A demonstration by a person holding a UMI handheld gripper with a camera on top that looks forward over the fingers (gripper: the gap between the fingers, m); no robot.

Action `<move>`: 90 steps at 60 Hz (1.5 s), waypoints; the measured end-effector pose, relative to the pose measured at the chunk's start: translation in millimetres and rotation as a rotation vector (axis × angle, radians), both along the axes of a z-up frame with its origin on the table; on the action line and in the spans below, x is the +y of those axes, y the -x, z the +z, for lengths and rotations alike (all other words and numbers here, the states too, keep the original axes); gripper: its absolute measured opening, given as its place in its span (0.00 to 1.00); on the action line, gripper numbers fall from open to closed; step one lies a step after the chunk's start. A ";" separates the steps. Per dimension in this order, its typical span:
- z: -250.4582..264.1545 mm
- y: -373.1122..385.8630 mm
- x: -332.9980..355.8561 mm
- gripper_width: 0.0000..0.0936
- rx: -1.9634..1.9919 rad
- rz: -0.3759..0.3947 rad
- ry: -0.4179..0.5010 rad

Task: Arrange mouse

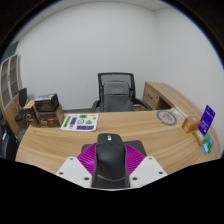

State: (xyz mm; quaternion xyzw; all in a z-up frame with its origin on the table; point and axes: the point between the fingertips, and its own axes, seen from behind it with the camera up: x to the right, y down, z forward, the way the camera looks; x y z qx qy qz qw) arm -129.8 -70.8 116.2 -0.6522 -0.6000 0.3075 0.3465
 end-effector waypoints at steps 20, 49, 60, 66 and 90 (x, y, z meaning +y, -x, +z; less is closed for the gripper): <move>-111.1 9.7 19.5 0.39 -0.115 -0.020 -0.001; -80.4 -10.3 20.7 0.93 -0.080 0.007 -0.040; 1.6 -78.3 9.7 0.92 -0.068 0.013 -0.024; 44.9 -135.0 2.3 0.92 -0.069 0.021 -0.040; 132.2 -331.4 -13.7 0.92 -0.121 0.019 -0.016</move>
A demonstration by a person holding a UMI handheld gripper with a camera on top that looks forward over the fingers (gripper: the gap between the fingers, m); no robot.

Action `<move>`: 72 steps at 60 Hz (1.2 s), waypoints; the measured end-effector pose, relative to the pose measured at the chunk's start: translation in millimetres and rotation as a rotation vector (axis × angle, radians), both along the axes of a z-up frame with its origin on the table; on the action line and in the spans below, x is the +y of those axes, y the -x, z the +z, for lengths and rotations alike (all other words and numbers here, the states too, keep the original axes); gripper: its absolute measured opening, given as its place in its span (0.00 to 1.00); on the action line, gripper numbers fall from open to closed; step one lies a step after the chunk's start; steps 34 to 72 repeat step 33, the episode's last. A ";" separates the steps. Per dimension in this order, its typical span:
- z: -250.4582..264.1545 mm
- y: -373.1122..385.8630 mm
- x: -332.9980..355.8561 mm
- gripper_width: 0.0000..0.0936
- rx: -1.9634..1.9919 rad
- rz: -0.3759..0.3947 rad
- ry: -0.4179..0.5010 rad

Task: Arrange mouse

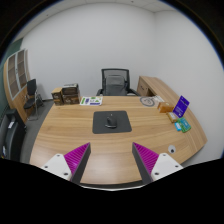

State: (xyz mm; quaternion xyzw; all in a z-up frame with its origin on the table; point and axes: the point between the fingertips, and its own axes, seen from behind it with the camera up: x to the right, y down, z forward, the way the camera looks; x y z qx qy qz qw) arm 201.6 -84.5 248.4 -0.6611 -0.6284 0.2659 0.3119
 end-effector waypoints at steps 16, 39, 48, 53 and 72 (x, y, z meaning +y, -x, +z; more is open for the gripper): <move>20.9 -54.5 2.0 0.92 0.007 -0.012 0.020; 24.8 -76.6 3.0 0.92 0.020 -0.002 0.017; 24.8 -76.6 3.0 0.92 0.020 -0.002 0.017; 24.8 -76.6 3.0 0.92 0.020 -0.002 0.017; 24.8 -76.6 3.0 0.92 0.020 -0.002 0.017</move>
